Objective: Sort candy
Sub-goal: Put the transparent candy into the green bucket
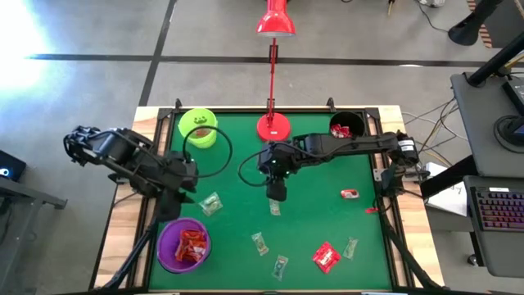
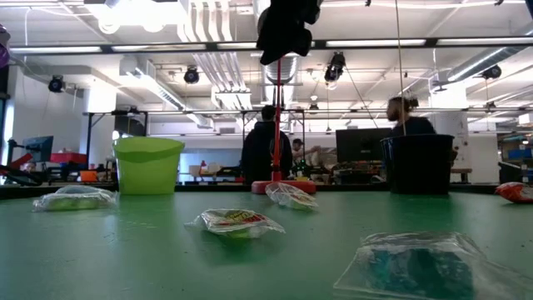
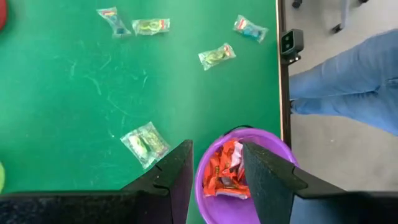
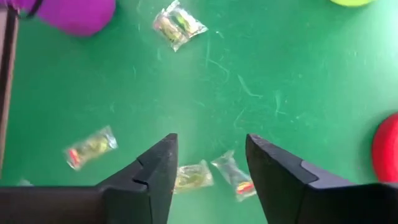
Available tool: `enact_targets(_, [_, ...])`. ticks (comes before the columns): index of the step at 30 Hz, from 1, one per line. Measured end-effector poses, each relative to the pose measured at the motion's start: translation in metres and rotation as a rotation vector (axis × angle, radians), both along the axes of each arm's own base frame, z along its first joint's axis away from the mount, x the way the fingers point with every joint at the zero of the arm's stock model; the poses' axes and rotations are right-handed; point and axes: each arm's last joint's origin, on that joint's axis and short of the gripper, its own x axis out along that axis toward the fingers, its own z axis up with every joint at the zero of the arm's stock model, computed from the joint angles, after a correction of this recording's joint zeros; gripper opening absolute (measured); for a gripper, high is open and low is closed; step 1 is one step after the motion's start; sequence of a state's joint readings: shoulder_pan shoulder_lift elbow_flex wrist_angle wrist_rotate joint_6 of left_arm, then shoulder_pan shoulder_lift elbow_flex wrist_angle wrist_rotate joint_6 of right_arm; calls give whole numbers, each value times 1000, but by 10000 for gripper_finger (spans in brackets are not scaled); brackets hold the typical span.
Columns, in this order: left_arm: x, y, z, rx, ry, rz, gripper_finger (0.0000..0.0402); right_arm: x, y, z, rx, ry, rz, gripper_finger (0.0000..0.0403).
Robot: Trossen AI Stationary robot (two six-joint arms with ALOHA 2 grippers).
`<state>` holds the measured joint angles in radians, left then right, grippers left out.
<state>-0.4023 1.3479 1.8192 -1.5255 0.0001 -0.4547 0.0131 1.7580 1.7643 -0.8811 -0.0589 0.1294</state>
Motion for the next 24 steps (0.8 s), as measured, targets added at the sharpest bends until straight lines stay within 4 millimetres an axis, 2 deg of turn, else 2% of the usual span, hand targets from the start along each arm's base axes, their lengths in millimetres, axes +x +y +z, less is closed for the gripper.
enact_targets(4, [-3,2,2,27,-1,14,123,0,-7,-10,-82,14,90,199])
enact_targets(9, [-5,4,0,45,5,22,123,4,-14,-42,-132,-13,141,203])
enact_targets(16, [-6,4,-1,60,16,28,123,-2,-17,-89,-176,3,205,203])
enact_targets(24, [-6,6,-1,106,-4,54,123,-14,-18,-125,-170,38,220,203])
